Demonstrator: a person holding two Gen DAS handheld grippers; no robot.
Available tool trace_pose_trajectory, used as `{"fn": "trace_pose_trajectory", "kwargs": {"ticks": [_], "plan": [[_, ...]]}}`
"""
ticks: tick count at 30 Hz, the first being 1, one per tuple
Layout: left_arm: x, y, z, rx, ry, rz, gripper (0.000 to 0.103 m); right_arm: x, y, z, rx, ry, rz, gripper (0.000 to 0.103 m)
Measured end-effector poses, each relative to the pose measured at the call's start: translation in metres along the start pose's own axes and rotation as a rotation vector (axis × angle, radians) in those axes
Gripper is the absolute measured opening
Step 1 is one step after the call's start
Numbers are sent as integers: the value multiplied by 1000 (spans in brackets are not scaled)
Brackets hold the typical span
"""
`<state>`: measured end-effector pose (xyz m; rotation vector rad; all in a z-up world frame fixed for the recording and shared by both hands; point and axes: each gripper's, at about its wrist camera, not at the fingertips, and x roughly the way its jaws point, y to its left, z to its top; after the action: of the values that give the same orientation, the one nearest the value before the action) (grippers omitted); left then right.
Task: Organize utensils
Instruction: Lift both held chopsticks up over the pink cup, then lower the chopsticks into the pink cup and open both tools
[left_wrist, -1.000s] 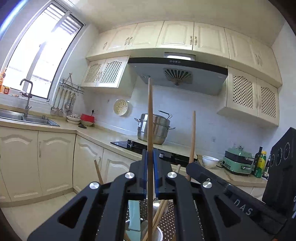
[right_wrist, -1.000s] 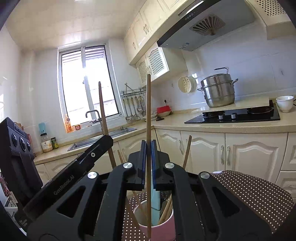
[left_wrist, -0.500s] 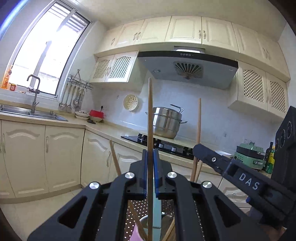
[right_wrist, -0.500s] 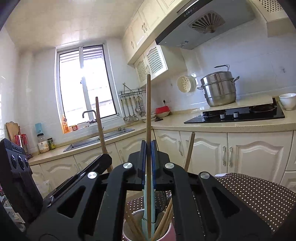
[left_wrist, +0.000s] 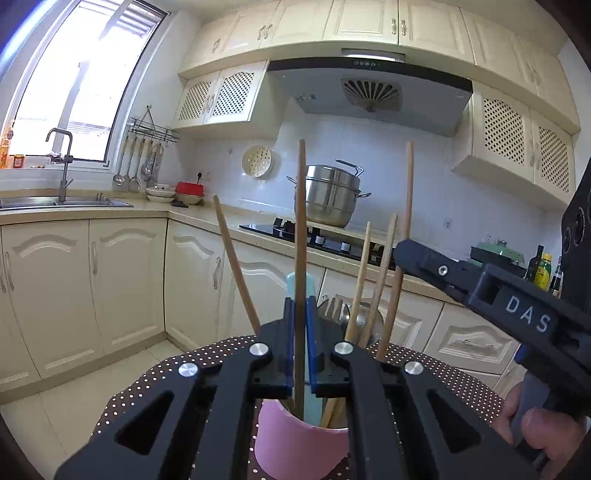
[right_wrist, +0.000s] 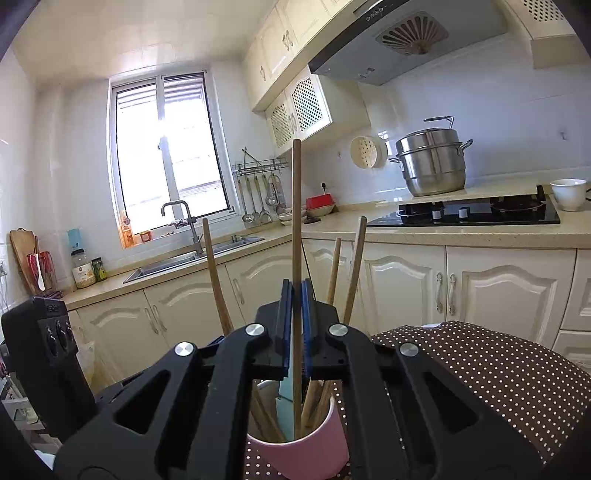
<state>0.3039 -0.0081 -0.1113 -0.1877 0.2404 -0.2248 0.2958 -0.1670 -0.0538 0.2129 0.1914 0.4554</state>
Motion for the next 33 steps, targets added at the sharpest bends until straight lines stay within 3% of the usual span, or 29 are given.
{"fn": "trace_pose_trajectory", "kwargs": {"ticks": [5, 7, 8, 13, 17, 21, 33], "plan": [[-6, 0, 5, -8, 22, 8, 10, -6, 3, -5, -11, 17, -13, 6], [-8, 1, 6, -5, 35, 13, 33, -9, 4, -7, -10, 21, -17, 6], [-10, 1, 6, -9, 35, 19, 38, -10, 5, -8, -12, 24, -19, 6], [-25, 7, 9, -11, 31, 58, 44, -14, 7, -13, -17, 43, -25, 6], [-34, 15, 12, -9, 48, 168, 47, -16, 9, -18, -21, 59, -29, 6], [-40, 19, 15, 8, 62, 227, 50, -15, 12, -23, -33, 76, -34, 6], [-59, 19, 25, 29, 94, 270, 62, -12, 16, -35, -42, 135, -49, 6]]}}
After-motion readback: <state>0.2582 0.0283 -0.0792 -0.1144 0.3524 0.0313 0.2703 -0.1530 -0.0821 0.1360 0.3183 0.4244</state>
